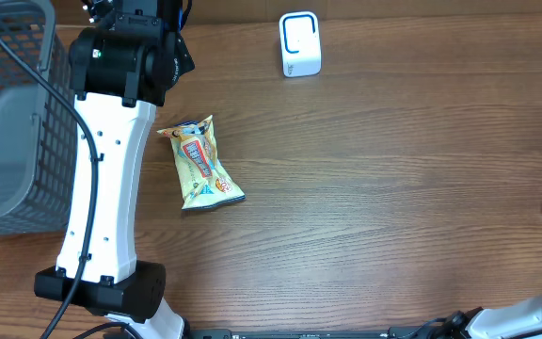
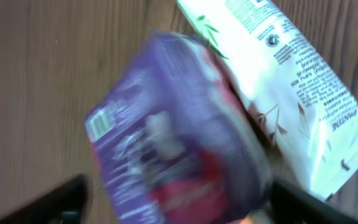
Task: Scan the item barcode
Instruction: 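Carry the purple box right and drop it off the table edge, then reach the right gripper to the yellow snack bag and grasp it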
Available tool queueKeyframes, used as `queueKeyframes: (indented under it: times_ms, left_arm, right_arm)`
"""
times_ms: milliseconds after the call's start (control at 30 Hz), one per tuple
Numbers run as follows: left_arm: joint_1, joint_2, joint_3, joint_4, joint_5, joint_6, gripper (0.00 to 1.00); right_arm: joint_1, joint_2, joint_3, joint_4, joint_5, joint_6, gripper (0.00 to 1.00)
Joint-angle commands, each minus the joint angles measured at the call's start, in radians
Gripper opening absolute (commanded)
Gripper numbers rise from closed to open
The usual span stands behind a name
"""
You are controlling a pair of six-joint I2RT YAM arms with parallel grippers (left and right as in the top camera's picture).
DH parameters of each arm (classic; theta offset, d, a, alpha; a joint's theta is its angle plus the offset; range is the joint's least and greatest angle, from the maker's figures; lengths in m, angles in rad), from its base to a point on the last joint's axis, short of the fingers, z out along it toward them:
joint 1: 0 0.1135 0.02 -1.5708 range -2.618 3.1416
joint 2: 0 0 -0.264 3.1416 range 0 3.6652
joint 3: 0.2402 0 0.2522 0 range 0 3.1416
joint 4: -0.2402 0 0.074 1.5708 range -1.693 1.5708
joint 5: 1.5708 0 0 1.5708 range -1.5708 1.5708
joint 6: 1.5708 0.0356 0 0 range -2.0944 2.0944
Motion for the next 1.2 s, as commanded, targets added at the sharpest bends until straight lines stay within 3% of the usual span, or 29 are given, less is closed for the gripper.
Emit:
queueKeyframes:
  times_ms: [0, 233, 300, 467, 667, 900, 1067, 1167]
  left_arm:
    - [-0.006, 0.01, 0.009, 0.003, -0.01, -0.016, 1.0]
    - [-0.006, 0.01, 0.009, 0.003, -0.01, -0.016, 1.0]
    - [-0.006, 0.01, 0.009, 0.003, -0.01, -0.016, 1.0]
    - [-0.006, 0.01, 0.009, 0.003, -0.01, -0.016, 1.0]
    - [-0.006, 0.01, 0.009, 0.003, -0.01, -0.016, 1.0]
    - [-0.006, 0.01, 0.009, 0.003, -0.01, -0.016, 1.0]
    - [-0.006, 0.01, 0.009, 0.003, -0.01, -0.016, 1.0]
    - [-0.006, 0.01, 0.009, 0.003, -0.01, -0.016, 1.0]
  right_arm:
    - [-0.013, -0.142, 0.007, 0.008, -0.101, -0.021, 1.0]
    - [0.023, -0.431, 0.032, -0.009, -0.261, -0.022, 1.0]
    - [0.078, -0.506, 0.032, -0.032, -0.284, -0.022, 1.0]
    - [0.374, -0.581, 0.031, -0.113, -0.284, -0.074, 1.0]
    - [0.745, -0.461, 0.016, -0.158, -0.29, -0.127, 1.0]
    - [1.013, -0.167, 0.016, -0.169, -0.591, -0.507, 1.0]
    - [1.181, -0.022, 0.016, -0.137, -0.573, -0.57, 1.0]
    - [1.339, -0.008, 0.016, -0.079, -0.395, -0.569, 1.0]
